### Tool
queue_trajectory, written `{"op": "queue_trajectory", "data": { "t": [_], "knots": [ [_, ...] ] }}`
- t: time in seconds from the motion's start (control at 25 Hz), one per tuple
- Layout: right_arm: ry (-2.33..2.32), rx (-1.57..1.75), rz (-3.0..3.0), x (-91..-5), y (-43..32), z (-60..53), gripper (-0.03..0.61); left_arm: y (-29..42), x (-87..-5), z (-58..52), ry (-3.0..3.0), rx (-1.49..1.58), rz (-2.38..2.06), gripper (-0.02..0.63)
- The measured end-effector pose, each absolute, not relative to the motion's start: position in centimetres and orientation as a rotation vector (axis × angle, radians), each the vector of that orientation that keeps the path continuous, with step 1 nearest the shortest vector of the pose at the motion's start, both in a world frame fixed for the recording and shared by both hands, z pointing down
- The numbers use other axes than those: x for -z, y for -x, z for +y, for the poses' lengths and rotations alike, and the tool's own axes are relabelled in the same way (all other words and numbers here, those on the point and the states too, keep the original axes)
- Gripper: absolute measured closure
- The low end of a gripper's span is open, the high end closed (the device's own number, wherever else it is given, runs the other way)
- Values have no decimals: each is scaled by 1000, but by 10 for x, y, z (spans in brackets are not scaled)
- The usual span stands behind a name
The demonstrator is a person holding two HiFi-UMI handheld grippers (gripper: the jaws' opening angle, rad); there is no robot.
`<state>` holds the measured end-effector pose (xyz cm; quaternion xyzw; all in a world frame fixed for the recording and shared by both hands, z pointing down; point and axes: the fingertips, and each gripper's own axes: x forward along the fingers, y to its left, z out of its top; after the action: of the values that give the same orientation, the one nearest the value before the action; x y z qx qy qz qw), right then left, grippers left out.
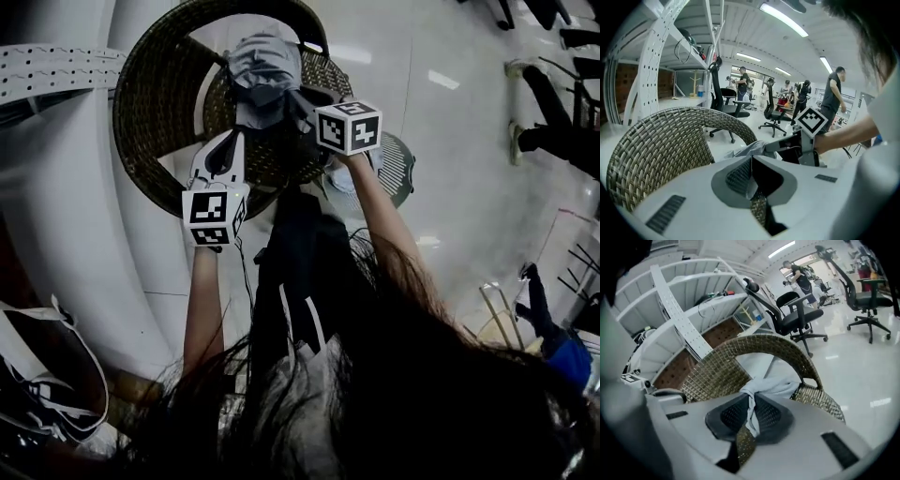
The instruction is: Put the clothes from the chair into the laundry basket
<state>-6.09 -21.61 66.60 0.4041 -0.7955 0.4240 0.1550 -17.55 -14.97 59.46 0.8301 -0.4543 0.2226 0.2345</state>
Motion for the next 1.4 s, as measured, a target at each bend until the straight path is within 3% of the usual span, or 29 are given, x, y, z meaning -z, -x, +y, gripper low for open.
{"op": "queue_trajectory", "data": {
  "t": [0.32, 0.76, 1.4],
  "knots": [
    [-1231, -1275, -2435, -563, 38, -172, 535, 148, -540, -138, -2325, -558, -1313, 594],
    [-1413, -1232, -2516, -438, -50, -92, 535, 88, -461, -88, -2385, -479, -1278, 594],
    [-1712, -1182, -2481, -353, -164, 42, 535, -4, -377, 13, -2562, -516, -1082, 594]
  ]
}}
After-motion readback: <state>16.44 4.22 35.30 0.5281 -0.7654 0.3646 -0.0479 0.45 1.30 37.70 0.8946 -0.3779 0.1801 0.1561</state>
